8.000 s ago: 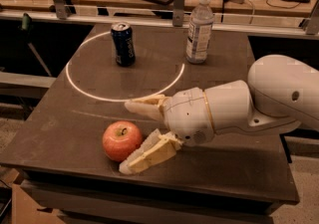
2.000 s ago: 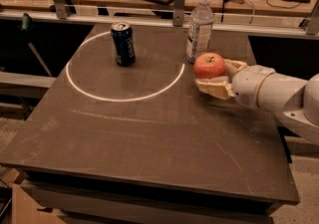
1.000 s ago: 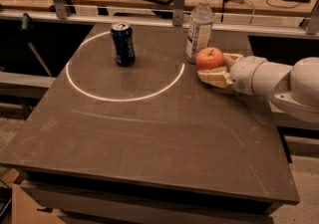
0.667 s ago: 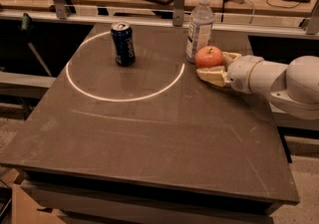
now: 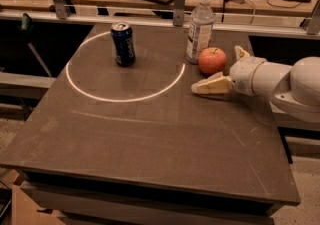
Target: Move apple near blue plastic bottle
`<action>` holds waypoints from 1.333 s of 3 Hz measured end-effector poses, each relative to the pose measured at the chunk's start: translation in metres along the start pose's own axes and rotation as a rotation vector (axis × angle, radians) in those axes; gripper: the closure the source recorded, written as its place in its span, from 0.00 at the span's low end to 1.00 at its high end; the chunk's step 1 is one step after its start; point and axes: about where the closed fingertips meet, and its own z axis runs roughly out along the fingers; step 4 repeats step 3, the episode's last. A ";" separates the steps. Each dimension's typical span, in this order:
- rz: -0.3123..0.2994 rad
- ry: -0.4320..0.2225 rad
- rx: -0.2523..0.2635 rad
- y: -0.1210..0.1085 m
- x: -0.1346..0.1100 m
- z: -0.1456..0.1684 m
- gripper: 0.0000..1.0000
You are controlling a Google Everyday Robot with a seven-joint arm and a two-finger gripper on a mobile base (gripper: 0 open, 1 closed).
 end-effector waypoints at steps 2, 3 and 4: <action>-0.018 0.009 0.055 0.025 -0.022 -0.094 0.00; -0.022 0.003 0.048 0.024 -0.025 -0.088 0.00; -0.022 0.003 0.048 0.024 -0.025 -0.088 0.00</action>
Offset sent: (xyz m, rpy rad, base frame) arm -0.1511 -0.0473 0.0664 -0.0413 -0.0138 -0.0985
